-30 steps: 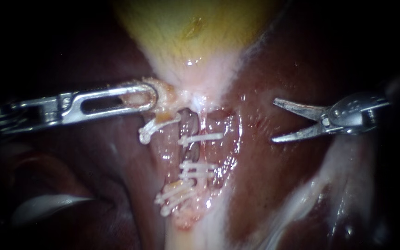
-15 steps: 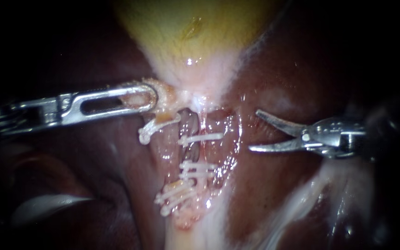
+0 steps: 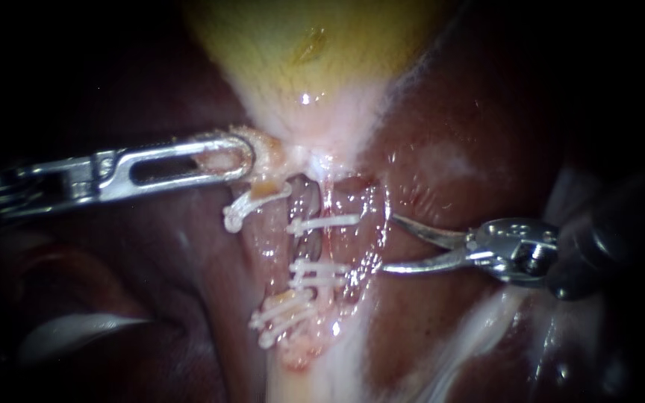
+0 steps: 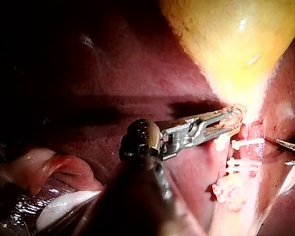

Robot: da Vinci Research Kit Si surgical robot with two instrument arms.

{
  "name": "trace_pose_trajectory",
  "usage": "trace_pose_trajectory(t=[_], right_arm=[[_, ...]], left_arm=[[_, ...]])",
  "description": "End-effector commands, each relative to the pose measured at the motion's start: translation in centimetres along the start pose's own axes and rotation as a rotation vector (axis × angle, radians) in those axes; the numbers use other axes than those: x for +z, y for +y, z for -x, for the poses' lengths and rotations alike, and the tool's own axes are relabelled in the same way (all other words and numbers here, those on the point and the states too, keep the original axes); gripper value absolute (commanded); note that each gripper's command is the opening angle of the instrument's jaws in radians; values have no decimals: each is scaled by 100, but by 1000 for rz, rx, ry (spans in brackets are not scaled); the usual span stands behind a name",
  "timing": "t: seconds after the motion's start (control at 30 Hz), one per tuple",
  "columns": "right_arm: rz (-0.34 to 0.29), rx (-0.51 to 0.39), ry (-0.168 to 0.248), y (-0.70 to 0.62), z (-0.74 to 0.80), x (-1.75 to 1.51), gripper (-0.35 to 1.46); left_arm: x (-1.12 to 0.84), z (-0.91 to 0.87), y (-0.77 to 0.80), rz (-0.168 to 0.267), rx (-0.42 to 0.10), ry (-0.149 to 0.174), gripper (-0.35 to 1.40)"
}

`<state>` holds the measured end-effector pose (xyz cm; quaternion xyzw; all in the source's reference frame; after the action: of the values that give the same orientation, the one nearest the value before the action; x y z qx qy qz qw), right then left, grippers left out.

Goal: Go to the cutting position right tube

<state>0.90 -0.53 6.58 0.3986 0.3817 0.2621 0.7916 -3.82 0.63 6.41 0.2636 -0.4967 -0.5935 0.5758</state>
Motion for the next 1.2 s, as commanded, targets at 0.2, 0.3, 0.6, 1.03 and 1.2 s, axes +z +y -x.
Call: trace_pose_trajectory(t=[0.2, 0.3, 0.6, 1.03, 1.2], right_arm=[[-34, 117, -18, 8, -7, 8, 140], [-51, 160, -26, 11, -10, 13, 140], [-81, 187, -41, 16, -20, 35, 140], [-109, 188, -24, 26, -22, 66, 140], [-112, 196, -20, 29, -24, 71, 140]], left_arm=[[0, 0, 0, -1, 0, 0, -35], [-1, 0, 0, -1, 0, 1, -35], [-1, 0, 0, 0, 0, 0, -35], [-2, -1, -3, 1, 0, 0, -35], [-2, -1, -3, 1, 0, 0, -35]])
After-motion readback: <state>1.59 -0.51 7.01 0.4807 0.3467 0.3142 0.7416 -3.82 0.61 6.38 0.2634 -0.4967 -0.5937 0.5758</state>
